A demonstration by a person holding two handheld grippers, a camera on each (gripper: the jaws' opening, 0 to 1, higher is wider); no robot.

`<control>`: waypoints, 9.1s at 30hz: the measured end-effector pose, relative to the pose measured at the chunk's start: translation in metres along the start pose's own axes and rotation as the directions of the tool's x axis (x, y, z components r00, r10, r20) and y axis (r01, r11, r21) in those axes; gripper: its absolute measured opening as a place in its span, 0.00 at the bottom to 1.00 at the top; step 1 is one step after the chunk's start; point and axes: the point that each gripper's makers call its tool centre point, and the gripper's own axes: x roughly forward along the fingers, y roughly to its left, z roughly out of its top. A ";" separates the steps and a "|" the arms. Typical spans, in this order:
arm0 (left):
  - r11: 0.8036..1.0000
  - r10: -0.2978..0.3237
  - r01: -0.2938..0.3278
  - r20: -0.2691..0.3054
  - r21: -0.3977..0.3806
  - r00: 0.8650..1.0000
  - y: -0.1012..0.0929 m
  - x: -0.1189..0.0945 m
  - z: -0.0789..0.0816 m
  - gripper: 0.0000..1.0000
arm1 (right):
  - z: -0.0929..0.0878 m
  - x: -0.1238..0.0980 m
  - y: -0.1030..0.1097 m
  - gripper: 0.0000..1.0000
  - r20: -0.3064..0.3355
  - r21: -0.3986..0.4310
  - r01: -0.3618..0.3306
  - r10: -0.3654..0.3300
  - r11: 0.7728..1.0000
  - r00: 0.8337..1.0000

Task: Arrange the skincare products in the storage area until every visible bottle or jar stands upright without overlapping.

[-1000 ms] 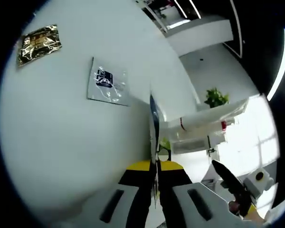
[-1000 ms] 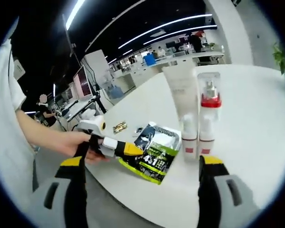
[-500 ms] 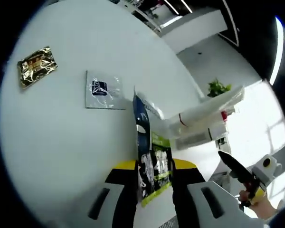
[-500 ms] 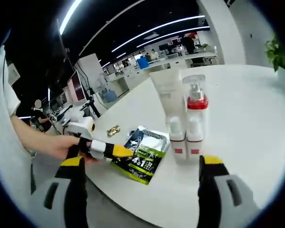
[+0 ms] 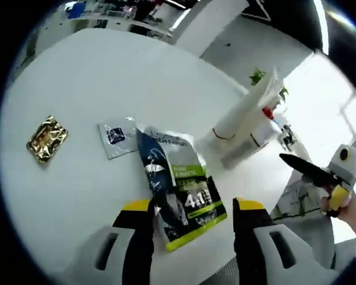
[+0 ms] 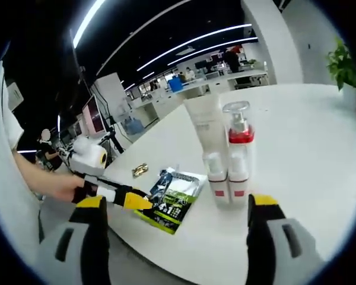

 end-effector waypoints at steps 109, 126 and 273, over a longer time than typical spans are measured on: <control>0.920 0.090 -0.154 0.187 0.361 0.978 0.023 -0.105 0.026 0.83 | -0.007 -0.005 0.003 0.99 -0.015 -0.053 -0.002 0.001 0.999 1.000; 0.955 0.174 -0.235 0.297 0.181 0.939 0.022 -0.159 0.011 0.97 | -0.001 -0.017 0.037 0.99 0.047 -0.070 -0.011 0.015 0.997 0.999; 0.713 0.146 0.179 -0.393 0.678 0.908 0.081 0.046 0.068 0.37 | -0.009 -0.010 0.011 0.94 -0.002 -0.049 0.036 -0.036 0.998 0.999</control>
